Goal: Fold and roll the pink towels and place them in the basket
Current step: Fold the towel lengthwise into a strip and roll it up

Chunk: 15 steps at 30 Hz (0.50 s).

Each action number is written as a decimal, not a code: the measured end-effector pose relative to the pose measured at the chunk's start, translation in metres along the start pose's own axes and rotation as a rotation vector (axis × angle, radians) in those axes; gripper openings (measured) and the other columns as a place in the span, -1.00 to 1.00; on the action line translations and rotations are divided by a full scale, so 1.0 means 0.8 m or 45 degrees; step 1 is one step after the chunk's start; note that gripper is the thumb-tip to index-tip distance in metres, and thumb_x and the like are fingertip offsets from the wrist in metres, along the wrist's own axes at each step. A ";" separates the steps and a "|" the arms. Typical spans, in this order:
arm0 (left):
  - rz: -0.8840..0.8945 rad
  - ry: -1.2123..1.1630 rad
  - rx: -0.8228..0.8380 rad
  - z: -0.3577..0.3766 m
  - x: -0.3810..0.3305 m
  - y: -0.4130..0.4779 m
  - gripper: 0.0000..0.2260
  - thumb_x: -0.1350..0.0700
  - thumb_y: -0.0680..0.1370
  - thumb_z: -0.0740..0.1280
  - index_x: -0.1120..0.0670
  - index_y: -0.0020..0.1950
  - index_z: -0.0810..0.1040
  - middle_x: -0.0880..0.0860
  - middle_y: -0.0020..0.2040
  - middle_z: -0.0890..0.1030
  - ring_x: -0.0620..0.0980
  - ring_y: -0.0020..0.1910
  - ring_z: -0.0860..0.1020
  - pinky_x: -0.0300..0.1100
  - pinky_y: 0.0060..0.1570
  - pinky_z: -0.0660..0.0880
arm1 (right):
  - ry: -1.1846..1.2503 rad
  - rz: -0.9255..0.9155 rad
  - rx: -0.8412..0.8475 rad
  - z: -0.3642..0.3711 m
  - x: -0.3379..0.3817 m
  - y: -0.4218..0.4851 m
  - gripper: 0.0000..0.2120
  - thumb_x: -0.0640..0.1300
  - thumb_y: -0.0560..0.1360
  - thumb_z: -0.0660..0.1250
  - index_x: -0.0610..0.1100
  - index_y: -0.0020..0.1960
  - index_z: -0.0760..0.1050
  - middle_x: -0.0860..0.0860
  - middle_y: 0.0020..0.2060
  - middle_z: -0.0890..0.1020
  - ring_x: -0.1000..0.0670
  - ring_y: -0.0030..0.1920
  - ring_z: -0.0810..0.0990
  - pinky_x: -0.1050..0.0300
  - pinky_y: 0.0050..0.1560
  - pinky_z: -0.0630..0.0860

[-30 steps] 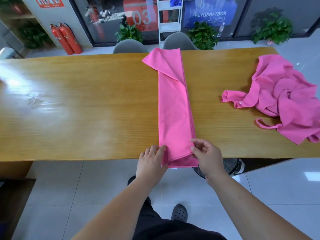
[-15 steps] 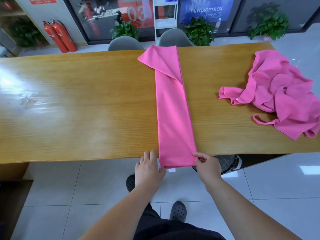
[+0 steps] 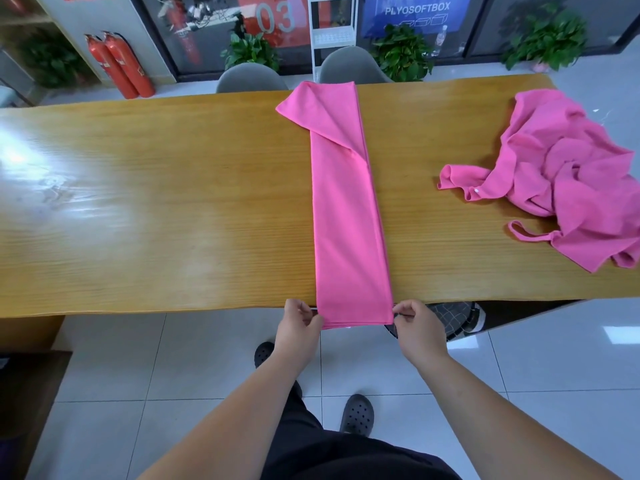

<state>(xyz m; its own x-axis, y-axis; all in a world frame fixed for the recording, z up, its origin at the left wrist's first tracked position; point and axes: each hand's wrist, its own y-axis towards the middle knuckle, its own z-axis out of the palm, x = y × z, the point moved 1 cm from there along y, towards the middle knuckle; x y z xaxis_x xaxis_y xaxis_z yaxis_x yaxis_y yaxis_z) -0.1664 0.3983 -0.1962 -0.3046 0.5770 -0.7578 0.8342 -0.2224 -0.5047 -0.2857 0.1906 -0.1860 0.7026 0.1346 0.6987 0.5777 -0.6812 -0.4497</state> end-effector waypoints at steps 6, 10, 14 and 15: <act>0.003 -0.002 0.037 -0.001 0.000 0.009 -0.80 0.07 0.61 0.42 -0.03 0.00 0.38 0.09 -0.09 0.72 -0.05 -0.44 0.37 -0.21 -0.39 0.37 | 0.085 -0.075 0.109 0.010 0.005 0.005 -0.80 0.01 0.66 0.36 0.10 0.08 0.32 0.11 -0.05 0.69 -0.01 -0.10 0.66 0.07 -0.22 0.44; 0.035 -0.041 0.103 -0.006 -0.001 0.007 -0.82 0.15 0.61 0.42 -0.02 0.01 0.42 0.12 -0.10 0.71 -0.05 -0.41 0.40 -0.28 -0.42 0.36 | 0.237 -0.074 0.129 0.009 -0.001 0.014 -0.78 -0.09 0.64 0.39 0.21 0.04 0.42 0.04 -0.03 0.69 -0.08 -0.04 0.68 -0.08 -0.03 0.62; 0.098 -0.151 0.241 -0.015 0.002 0.007 -0.66 0.20 0.64 0.39 -0.24 0.24 0.54 0.01 -0.11 0.72 0.02 -0.14 0.62 -0.18 -0.07 0.51 | 0.425 -0.109 0.290 -0.003 -0.003 0.012 -0.60 -0.32 0.65 0.35 0.20 0.18 0.61 -0.08 0.02 0.71 -0.09 0.07 0.71 0.01 0.14 0.69; 0.096 -0.164 0.288 -0.015 0.004 0.007 -0.56 0.22 0.65 0.37 -0.32 0.33 0.52 -0.03 -0.13 0.70 -0.03 -0.14 0.61 -0.19 -0.02 0.52 | 0.430 -0.116 0.341 -0.005 -0.005 0.013 -0.56 -0.35 0.64 0.34 0.19 0.23 0.63 -0.09 0.05 0.71 -0.09 0.10 0.71 0.04 0.14 0.68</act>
<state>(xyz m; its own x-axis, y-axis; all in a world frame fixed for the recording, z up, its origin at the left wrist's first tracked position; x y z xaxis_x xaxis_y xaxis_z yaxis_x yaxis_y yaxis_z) -0.1568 0.4084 -0.1964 -0.3133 0.4508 -0.8358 0.7371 -0.4395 -0.5133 -0.2843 0.1801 -0.1913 0.4945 -0.0879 0.8647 0.7494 -0.4608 -0.4755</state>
